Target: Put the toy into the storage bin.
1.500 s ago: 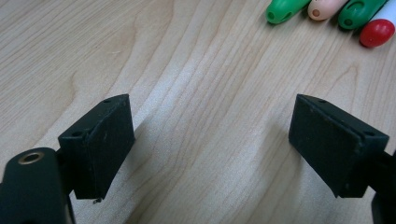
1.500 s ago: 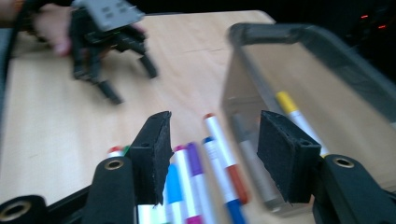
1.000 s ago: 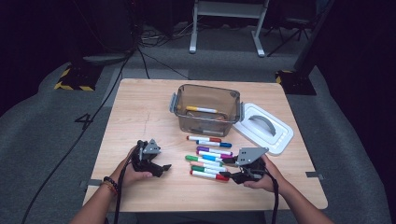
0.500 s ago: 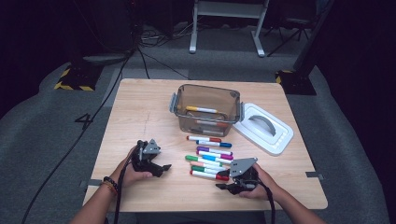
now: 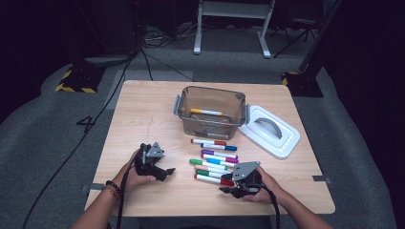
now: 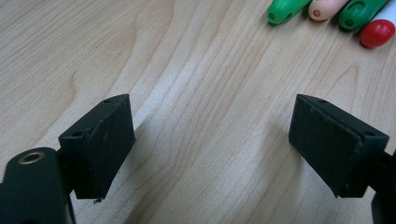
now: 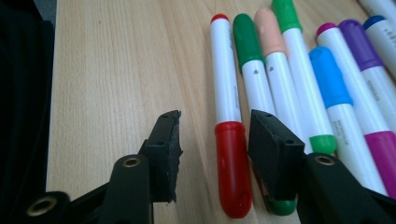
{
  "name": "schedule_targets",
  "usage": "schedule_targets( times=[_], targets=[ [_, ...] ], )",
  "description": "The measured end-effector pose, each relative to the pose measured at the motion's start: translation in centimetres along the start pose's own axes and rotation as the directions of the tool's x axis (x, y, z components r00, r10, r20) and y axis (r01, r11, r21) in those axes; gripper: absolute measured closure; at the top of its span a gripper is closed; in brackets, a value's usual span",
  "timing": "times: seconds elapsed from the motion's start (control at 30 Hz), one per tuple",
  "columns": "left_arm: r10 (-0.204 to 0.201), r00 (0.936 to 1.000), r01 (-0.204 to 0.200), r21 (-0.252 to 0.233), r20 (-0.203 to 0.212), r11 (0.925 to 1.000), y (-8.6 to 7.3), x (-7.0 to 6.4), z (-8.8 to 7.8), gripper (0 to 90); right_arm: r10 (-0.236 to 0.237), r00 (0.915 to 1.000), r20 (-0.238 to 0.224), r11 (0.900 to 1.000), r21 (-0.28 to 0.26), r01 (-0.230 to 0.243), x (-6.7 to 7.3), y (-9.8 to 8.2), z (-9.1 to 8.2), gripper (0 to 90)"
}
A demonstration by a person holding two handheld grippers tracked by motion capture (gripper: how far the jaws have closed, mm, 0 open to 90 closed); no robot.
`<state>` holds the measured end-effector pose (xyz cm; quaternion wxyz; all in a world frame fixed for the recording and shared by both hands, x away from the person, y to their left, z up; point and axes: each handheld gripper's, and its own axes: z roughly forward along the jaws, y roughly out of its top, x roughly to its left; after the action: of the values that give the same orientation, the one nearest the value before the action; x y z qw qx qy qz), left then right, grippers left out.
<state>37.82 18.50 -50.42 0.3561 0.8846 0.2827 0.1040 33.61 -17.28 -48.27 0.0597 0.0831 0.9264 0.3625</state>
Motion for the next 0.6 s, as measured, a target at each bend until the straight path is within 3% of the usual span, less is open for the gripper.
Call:
schedule_targets(
  times=[0.13,0.37,0.6],
  targets=[
    [0.0,1.0,0.0,0.0,0.0,1.0,0.0,0.0,0.0,14.6,-0.013,0.9999,-0.005,0.999,0.029,0.013,0.37,0.0,0.62,56.2],
    [0.0,1.0,0.0,0.0,0.0,1.0,0.0,0.0,0.0,14.6,0.002,0.9987,-0.051,0.999,0.034,0.0,0.44,0.21,0.99,73.4],
    [0.0,1.0,0.0,0.0,0.0,1.0,0.0,0.0,0.0,14.6,-0.017,0.9983,-0.057,0.999,0.044,0.02,0.78,0.42,0.99,74.7]
  ],
)
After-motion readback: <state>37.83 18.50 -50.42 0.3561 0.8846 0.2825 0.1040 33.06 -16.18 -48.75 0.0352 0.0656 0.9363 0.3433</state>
